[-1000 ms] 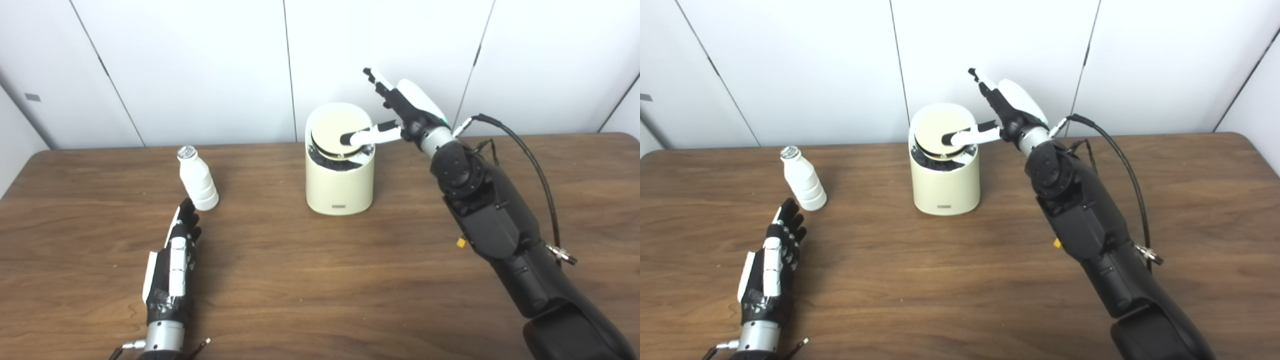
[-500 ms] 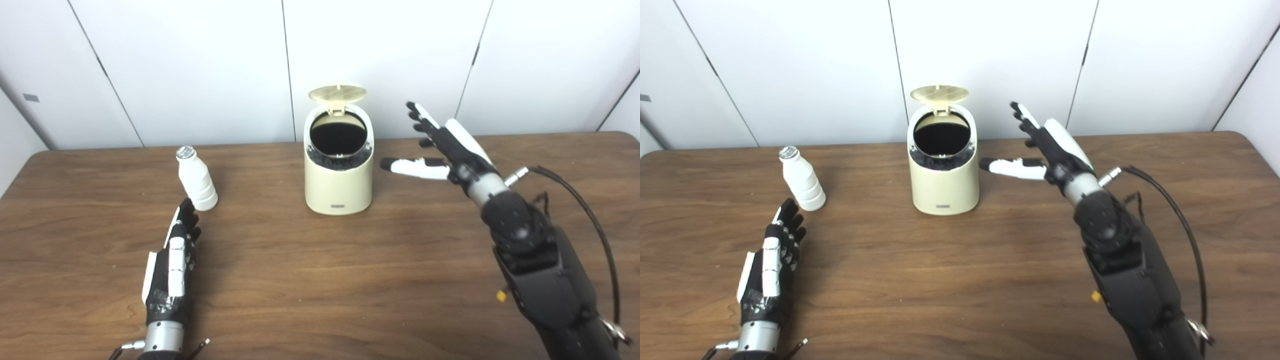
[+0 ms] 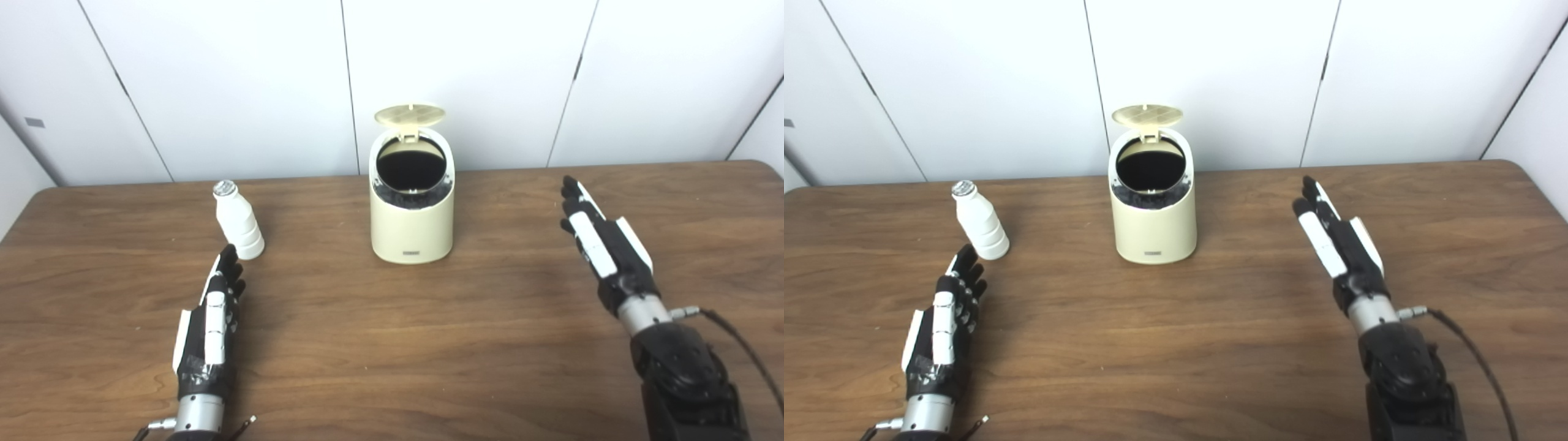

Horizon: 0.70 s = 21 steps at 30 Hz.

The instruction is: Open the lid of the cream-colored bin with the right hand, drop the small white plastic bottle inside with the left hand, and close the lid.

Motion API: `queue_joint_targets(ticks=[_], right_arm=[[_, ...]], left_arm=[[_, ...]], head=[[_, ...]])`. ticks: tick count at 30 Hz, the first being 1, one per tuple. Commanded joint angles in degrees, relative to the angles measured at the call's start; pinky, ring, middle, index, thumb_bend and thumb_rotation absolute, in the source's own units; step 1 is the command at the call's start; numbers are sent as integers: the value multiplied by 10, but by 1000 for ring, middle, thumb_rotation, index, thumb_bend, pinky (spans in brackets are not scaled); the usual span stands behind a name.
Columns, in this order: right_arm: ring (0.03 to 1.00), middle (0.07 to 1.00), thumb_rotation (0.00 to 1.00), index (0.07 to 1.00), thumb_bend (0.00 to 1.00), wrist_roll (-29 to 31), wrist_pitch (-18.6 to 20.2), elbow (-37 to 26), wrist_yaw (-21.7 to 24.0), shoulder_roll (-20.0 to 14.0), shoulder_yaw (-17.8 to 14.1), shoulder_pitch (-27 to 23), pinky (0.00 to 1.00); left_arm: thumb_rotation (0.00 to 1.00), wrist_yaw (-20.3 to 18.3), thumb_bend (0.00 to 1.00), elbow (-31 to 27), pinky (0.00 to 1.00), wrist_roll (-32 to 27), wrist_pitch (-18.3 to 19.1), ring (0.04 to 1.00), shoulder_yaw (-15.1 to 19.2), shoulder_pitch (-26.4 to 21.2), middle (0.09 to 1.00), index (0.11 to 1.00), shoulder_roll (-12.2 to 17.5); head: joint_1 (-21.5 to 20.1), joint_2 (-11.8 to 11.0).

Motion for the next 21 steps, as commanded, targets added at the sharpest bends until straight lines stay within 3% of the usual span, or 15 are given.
queue_joint_targets(ticks=[1, 4, 9, 21], right_arm=[[1000, 1000, 916, 983, 689, 34, -57, 1, -7, 2, -13, -8, 1000], [1000, 1000, 981, 984, 698, 52, -94, 16, -9, 8, -15, 9, 1000], [1000, 994, 1000, 965, 719, 65, -138, 27, -19, 20, -9, 34, 1000], [1000, 994, 1000, 988, 703, 81, -191, 61, -33, 29, -11, 47, 1000]], left_arm=[[969, -3, 511, 9, 1000, -5, -2, 1000, 1, 0, 1000, 997, 7], [969, -2, 518, 9, 1000, -4, -1, 1000, 2, -1, 1000, 997, 8], [966, 1, 536, 5, 1000, 0, 5, 1000, 3, 0, 1000, 996, 9], [954, -2, 557, 6, 1000, -2, 0, 1000, 3, 3, 1000, 992, 8]], head=[[-1, 0], [-2, 0], [1, 0], [27, -5]])
